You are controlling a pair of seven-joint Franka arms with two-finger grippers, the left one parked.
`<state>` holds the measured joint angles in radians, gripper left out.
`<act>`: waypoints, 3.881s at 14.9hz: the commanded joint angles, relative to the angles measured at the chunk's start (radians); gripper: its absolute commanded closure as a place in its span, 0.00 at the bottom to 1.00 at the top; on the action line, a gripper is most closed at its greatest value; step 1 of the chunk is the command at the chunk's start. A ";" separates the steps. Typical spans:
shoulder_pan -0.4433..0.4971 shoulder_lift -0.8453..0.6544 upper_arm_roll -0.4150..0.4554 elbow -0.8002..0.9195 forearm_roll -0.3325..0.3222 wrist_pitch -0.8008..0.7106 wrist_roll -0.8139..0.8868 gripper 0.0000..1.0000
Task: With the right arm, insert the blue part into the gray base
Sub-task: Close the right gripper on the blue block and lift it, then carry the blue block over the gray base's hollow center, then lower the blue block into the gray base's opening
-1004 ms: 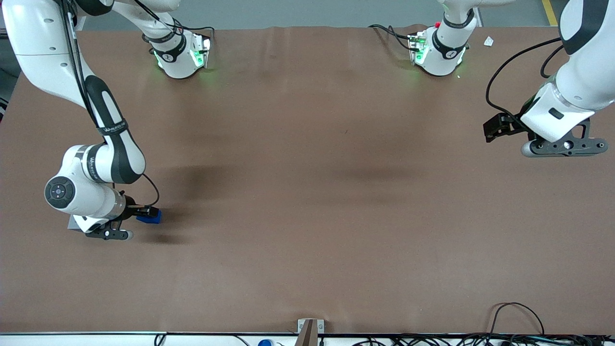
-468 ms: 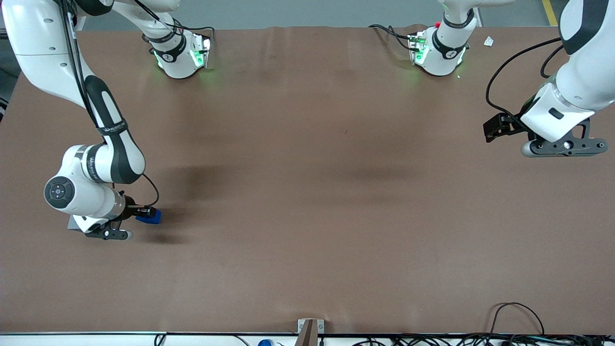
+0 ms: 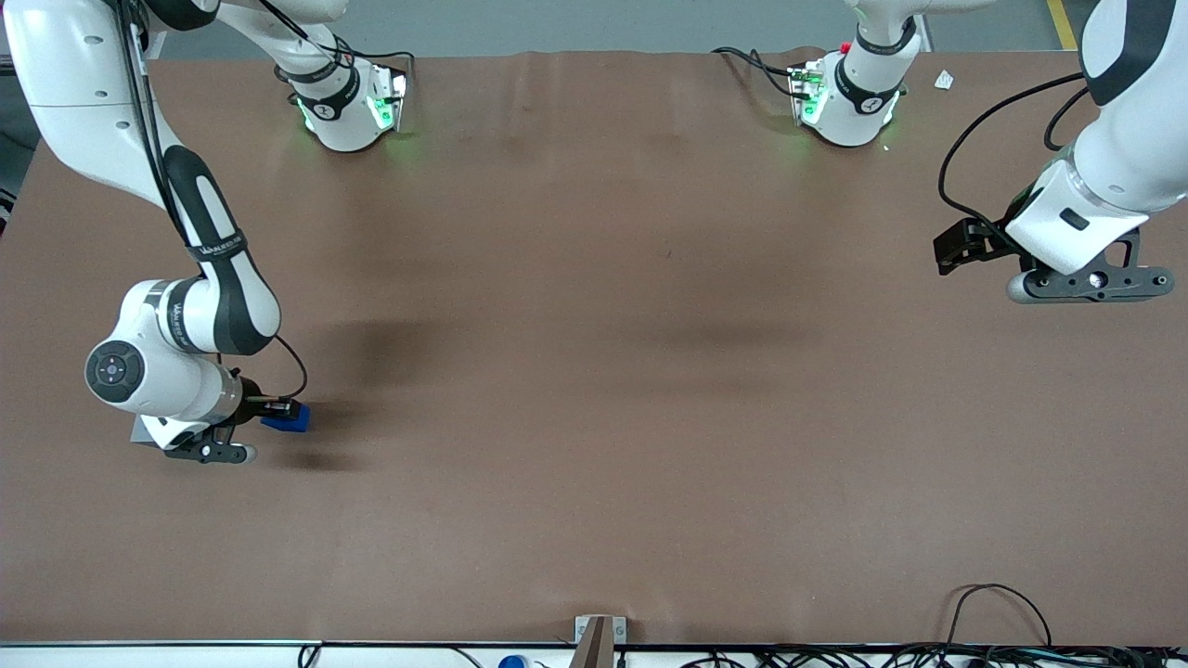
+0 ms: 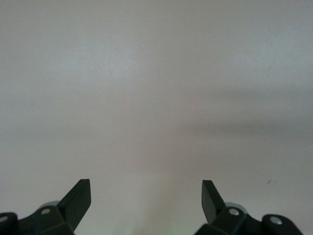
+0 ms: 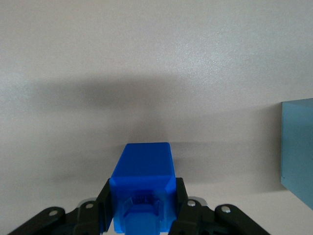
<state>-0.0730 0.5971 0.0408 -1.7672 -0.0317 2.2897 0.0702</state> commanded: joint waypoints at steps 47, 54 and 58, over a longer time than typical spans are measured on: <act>-0.249 0.001 0.005 0.265 -0.014 -0.299 -0.349 1.00; -0.258 0.009 0.005 0.285 -0.016 -0.297 -0.365 1.00; -0.271 0.026 0.004 0.296 -0.016 -0.297 -0.379 1.00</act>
<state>-0.3156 0.5944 0.0292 -1.5063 -0.0350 1.9946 -0.2888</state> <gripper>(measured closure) 0.489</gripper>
